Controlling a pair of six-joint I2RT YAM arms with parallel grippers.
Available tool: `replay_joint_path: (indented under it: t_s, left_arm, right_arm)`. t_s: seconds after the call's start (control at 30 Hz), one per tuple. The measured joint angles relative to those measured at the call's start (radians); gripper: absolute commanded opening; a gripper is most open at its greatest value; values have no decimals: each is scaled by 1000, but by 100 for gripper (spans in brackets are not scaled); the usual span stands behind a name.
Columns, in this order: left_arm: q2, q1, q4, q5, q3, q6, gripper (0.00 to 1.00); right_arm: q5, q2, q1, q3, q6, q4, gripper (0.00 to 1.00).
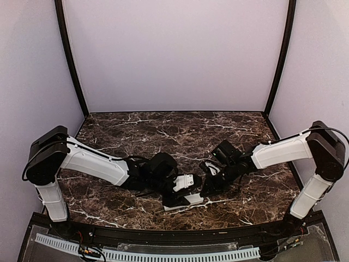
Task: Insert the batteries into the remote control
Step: Load the battery cover onto the remote control without the battery cover.
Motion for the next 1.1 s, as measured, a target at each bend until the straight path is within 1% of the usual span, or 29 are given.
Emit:
replay_joint_path:
  t_s: [0.1,0.17,0.2,0.3,0.37,0.43,0.57,0.67,0.97,1.1]
  left_arm:
    - [23,0,18,11,32,-6,43]
    - [41,0,32,11,47,-10,37]
    - [50,0,39,11,54,-15,31]
    - [79,0,46,11,75,-25,21]
    - [104,0,48,12,94,-32,10]
    - [121,0,58,16,101,-36,6]
    - [124,0,62,14,103,-32,2]
    - [124,0,62,15,101,-25,1]
    - [116,-3,85,53,67,-19,0]
    - [114,-8,98,58,55,-20,0]
  right_arm:
    - [-4,-1,-5,-5,0,9,5]
    - [-7,-5,-6,-14,1,23,4]
    - [-8,-8,-6,-21,2,32,4]
    - [-13,-18,-7,-43,11,65,3]
    - [-19,-26,-8,-62,24,92,2]
    - [-26,-29,-10,-74,30,113,1]
    - [-33,-32,-13,-85,41,132,2]
    - [-30,-39,-15,-83,41,122,2]
    - [-2,-40,-4,-24,35,15,0]
    - [0,-85,-5,-14,36,-18,0]
